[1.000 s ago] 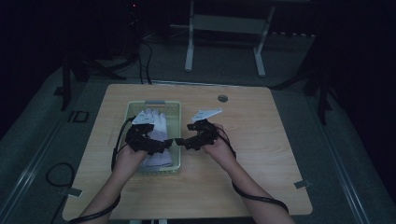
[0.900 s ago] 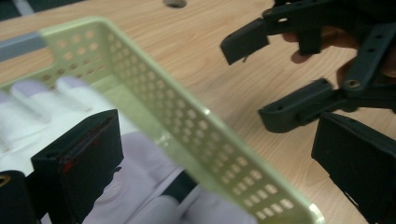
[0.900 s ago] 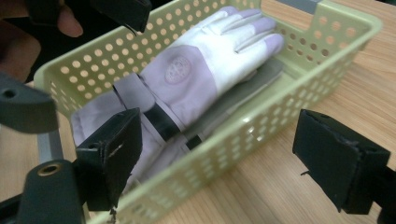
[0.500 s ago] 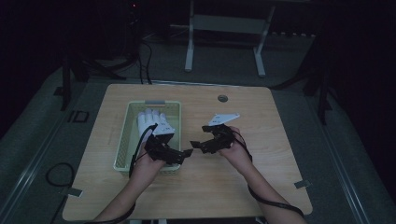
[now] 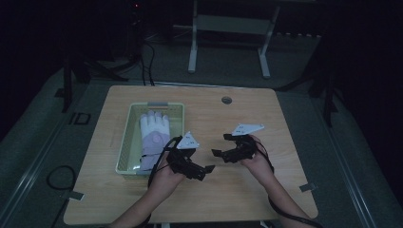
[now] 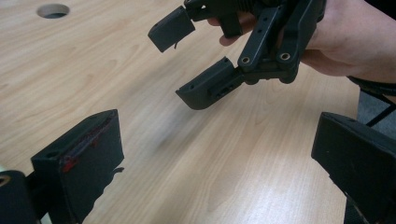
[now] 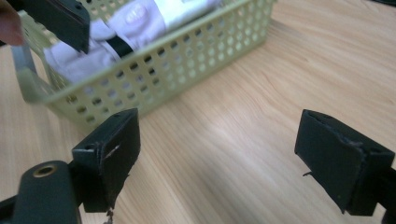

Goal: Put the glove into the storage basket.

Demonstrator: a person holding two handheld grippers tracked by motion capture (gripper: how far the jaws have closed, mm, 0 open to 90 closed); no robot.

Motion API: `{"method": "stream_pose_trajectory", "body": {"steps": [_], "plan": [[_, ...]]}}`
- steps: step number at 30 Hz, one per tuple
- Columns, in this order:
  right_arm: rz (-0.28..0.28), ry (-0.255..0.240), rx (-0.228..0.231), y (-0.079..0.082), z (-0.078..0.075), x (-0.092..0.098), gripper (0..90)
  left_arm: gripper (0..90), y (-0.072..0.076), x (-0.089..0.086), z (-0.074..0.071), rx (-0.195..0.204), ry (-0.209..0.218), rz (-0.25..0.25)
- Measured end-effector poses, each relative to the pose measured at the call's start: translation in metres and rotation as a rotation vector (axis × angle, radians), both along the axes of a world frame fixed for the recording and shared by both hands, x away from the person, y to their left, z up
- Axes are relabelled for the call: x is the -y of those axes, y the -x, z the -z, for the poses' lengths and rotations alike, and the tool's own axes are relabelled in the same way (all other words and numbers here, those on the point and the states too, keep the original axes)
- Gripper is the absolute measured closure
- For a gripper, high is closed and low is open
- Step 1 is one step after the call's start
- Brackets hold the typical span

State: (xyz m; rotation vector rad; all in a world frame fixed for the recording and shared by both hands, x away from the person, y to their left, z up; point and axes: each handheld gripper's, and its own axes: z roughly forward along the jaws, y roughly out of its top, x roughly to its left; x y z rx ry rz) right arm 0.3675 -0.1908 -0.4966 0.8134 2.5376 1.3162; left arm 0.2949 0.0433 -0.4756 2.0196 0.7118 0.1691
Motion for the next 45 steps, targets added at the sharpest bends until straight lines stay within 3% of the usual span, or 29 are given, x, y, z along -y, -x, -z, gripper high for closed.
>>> {"method": "stream_pose_trajectory", "body": {"steps": [5, 13, 18, 26, 32, 39, 45], "plan": [[0.033, 0.006, 0.017, 0.005, 0.008, 0.018, 14.1, 2.4, 0.005, 0.013, 0.007, 0.011, -0.001, 0.025], [0.056, 0.032, 0.003, 0.011, 0.021, 0.043, 14.0, 2.4, 0.01, 0.037, 0.024, -0.021, -0.003, 0.1], [0.071, 0.028, -0.008, 0.015, 0.031, 0.054, 13.7, 2.4, 0.018, 0.052, 0.04, 0.0, -0.051, 0.122], [0.044, 0.049, -0.005, 0.026, 0.047, 0.063, 11.2, 2.4, 0.026, 0.067, 0.063, -0.041, -0.074, 0.172], [0.026, 0.077, 0.008, 0.034, 0.054, 0.071, 11.2, 2.4, 0.03, 0.072, 0.074, -0.055, -0.087, 0.186], [0.014, 0.095, 0.03, 0.042, 0.059, 0.083, 11.2, 2.4, 0.03, 0.073, 0.08, -0.065, -0.072, 0.187], [0.028, 0.077, 0.032, 0.042, 0.061, 0.088, 11.3, 2.4, 0.029, 0.072, 0.082, -0.071, -0.055, 0.18]]}}
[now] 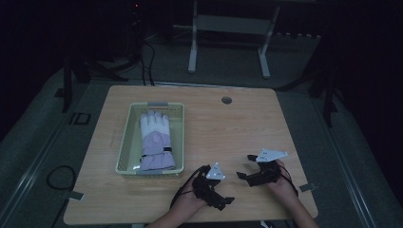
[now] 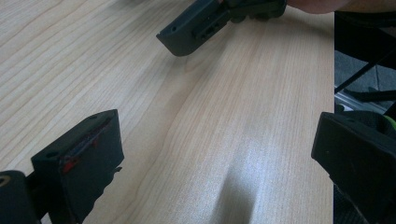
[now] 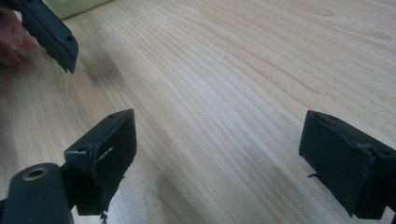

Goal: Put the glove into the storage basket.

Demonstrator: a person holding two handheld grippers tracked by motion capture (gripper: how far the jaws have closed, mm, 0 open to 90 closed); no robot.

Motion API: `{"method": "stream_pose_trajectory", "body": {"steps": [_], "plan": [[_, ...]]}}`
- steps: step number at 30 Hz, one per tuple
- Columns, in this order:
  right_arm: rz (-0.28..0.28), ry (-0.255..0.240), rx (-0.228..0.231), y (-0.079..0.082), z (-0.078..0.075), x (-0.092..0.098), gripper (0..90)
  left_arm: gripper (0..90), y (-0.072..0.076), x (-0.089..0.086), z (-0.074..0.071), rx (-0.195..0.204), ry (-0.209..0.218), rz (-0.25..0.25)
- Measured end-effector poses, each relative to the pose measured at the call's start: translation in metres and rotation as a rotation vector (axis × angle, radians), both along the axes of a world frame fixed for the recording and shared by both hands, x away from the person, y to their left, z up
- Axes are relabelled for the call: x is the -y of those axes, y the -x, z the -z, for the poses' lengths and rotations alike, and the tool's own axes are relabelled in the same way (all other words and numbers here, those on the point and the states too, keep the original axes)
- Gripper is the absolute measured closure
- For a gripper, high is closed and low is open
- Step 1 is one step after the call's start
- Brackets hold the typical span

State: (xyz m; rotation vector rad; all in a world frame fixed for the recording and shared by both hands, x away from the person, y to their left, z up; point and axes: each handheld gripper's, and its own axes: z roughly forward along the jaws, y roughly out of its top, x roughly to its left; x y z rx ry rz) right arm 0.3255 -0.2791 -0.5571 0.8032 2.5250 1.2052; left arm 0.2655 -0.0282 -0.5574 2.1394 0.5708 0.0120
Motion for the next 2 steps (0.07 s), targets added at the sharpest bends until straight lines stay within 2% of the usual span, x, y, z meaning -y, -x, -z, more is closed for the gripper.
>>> {"method": "stream_pose_trajectory", "body": {"steps": [2], "plan": [[0.002, 0.003, 0.001, -0.0002, 0.0006, 0.0002, 11.2, 2.4, -0.0002, -0.0004, 0.0007, -0.002, -0.001, 0.001]]}}
